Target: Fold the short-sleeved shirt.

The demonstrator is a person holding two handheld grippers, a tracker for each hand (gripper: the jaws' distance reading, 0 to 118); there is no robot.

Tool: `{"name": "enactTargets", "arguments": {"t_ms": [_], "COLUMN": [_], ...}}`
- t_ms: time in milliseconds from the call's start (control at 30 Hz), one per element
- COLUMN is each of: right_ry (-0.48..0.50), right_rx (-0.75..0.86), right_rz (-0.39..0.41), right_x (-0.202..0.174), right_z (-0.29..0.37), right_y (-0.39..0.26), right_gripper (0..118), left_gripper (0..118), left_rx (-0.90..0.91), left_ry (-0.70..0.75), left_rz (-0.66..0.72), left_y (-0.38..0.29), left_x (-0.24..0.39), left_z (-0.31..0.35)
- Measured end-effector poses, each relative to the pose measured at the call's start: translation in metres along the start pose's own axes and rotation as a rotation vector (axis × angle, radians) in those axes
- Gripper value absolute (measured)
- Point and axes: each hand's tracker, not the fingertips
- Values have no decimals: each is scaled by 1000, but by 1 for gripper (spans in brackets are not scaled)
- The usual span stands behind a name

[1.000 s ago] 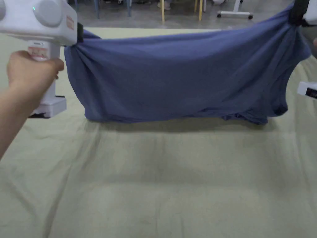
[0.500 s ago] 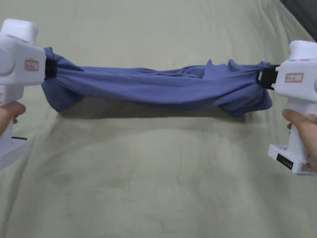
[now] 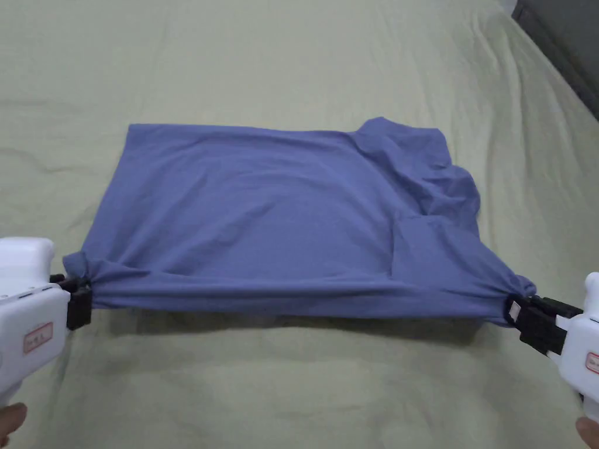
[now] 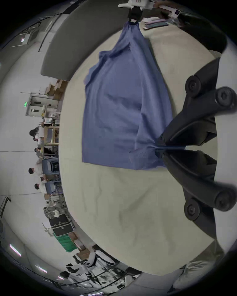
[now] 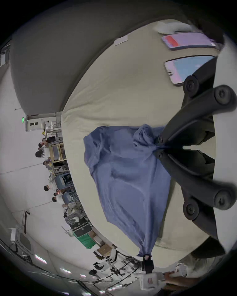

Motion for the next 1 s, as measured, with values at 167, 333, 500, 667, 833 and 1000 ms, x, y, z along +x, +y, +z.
{"name": "enactTargets", "arguments": {"t_ms": [167,333,500,667,833,1000], "right_ry": [-38,-48,-100,-108,-90,-32], "right_rx": [-91,-141,-235,-202,-71,-105], "right_rz": [16,9,105,101,99,128], "right_x": [12,17,9,-8,-39,-47], "right_z": [-1,-24,-25,16,61,64], "right_y": [-33,-35,-25,-14,-20,-20], "right_gripper": [4,4,111,110,3,3], "left_gripper": [1,4,94,94,0,2], "left_rx": [-104,-141,-175,-5,133,23], "left_ry": [22,28,21,84,98,35], "left_rz": [-52,21,125,67,100,121], "left_y": [-36,-32,-32,-31,-41,-34], "left_x": [6,4,-5,0,18,15], "left_z": [-6,-25,-17,55,123,102]}}
